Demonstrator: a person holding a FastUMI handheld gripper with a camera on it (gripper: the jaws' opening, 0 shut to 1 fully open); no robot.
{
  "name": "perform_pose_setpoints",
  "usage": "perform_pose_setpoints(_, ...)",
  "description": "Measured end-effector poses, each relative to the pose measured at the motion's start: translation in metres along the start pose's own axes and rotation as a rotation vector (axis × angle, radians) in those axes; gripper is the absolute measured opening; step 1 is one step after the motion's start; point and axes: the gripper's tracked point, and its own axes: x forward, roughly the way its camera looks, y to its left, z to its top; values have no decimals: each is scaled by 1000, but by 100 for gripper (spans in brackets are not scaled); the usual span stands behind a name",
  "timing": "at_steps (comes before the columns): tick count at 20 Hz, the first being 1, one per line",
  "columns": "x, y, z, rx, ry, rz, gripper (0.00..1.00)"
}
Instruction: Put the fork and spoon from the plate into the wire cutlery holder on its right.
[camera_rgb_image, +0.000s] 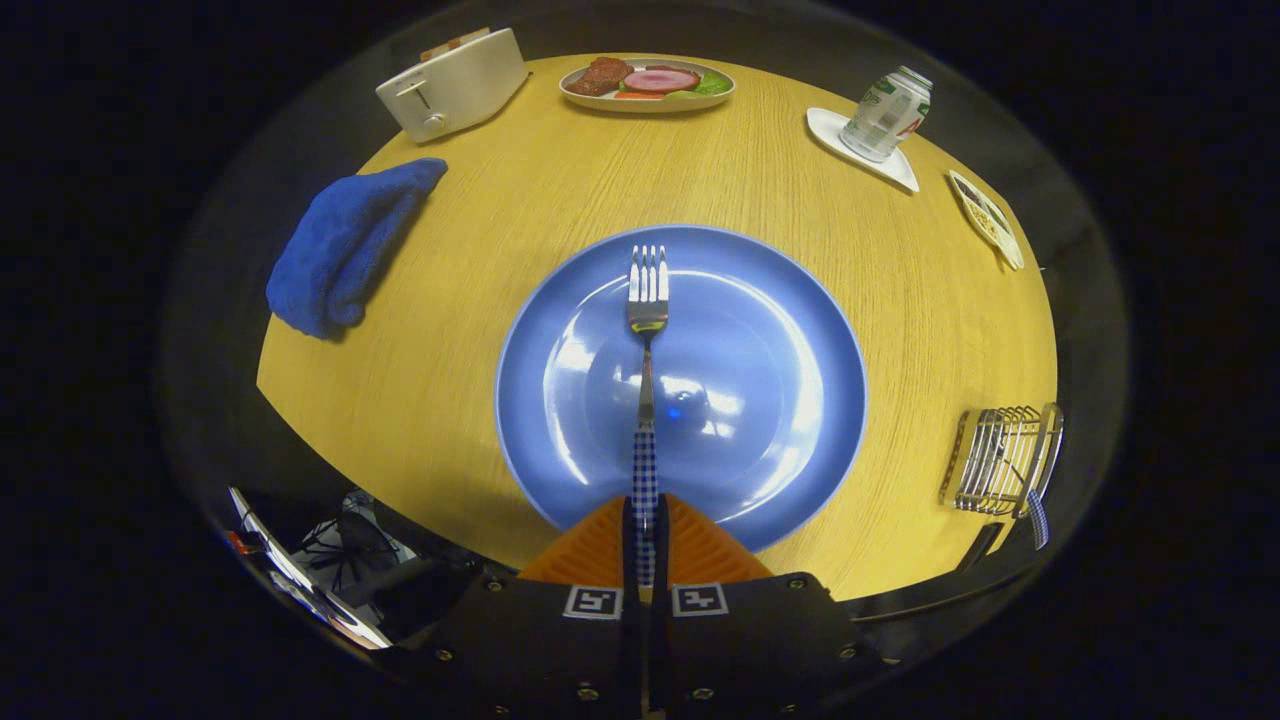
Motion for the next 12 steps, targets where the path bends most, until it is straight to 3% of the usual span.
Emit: perform_pose_setpoints(12,-77,-77,-24,8,38,-64,4)
